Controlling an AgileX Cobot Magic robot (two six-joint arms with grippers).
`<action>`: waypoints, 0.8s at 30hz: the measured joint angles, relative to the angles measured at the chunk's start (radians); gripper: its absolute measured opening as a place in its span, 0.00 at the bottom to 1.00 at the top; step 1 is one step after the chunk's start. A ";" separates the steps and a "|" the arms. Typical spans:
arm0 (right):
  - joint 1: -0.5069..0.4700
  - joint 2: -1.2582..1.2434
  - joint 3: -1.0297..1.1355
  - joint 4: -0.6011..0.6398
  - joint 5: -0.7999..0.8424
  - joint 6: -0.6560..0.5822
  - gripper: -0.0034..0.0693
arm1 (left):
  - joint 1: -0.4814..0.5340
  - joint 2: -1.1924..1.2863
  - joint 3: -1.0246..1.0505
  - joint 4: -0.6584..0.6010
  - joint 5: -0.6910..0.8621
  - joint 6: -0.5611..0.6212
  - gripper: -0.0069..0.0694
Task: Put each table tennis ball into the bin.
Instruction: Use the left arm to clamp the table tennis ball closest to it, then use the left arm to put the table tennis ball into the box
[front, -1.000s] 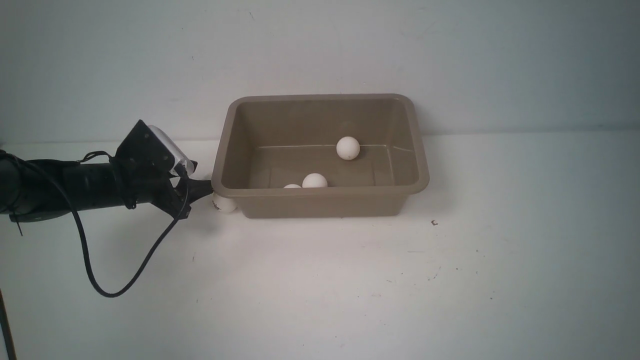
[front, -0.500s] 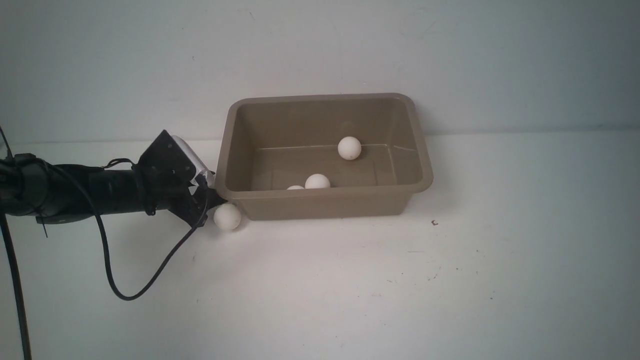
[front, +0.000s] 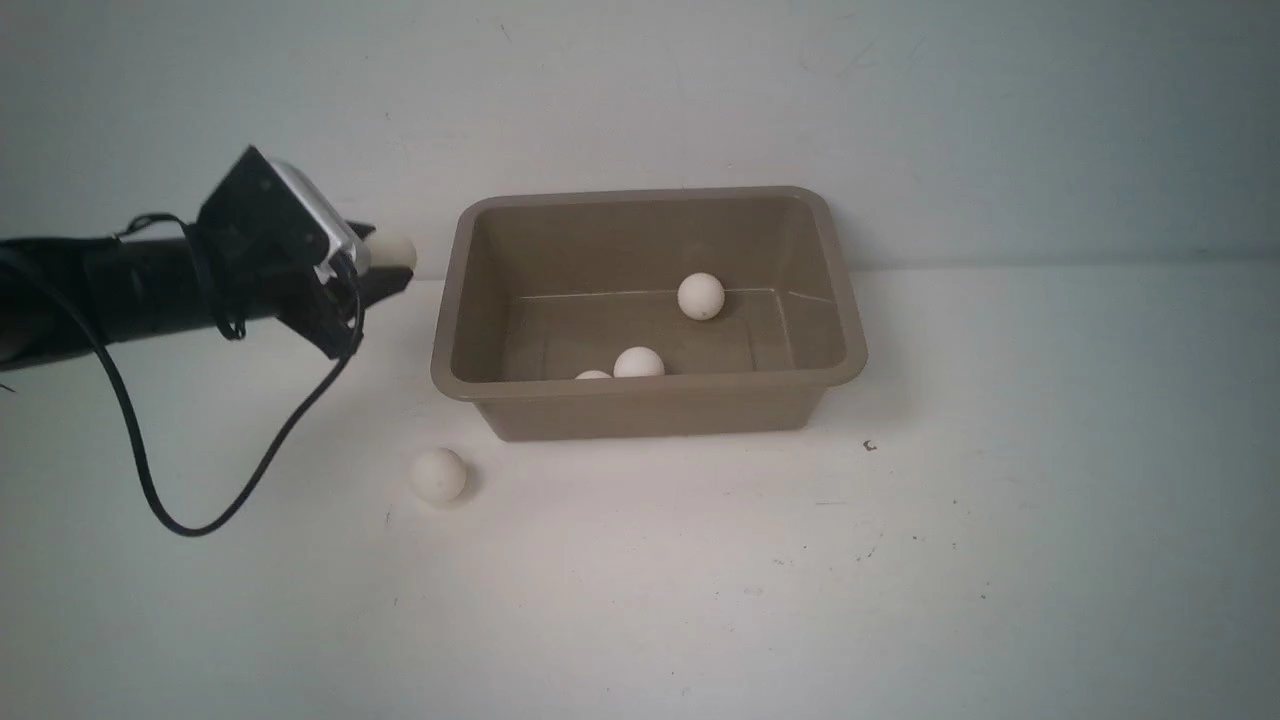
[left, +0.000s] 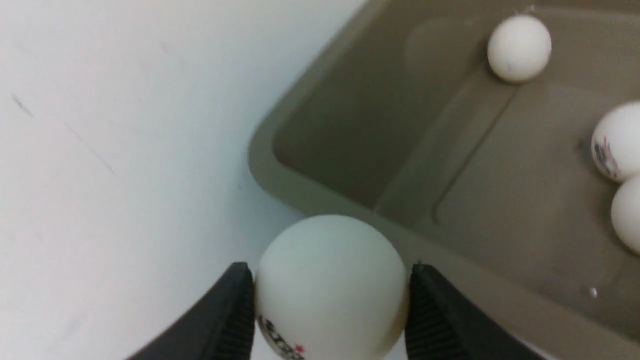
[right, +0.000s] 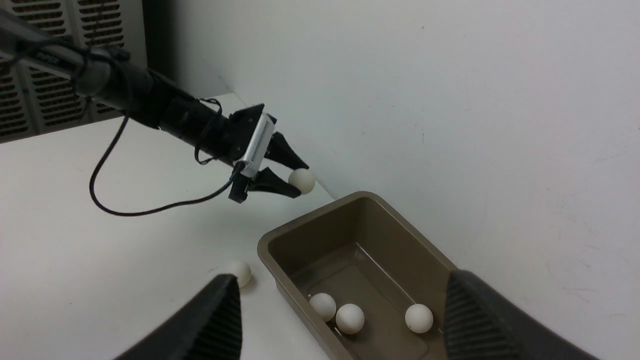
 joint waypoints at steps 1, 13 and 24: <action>0.000 0.000 0.000 0.002 -0.001 0.000 0.73 | -0.006 -0.014 -0.003 -0.001 0.030 -0.003 0.54; 0.000 0.000 0.000 0.035 -0.017 0.000 0.73 | -0.251 0.107 -0.195 0.020 -0.032 -0.183 0.56; 0.000 0.000 0.000 0.065 -0.017 0.000 0.73 | -0.264 0.064 -0.267 0.208 -0.259 -0.736 0.99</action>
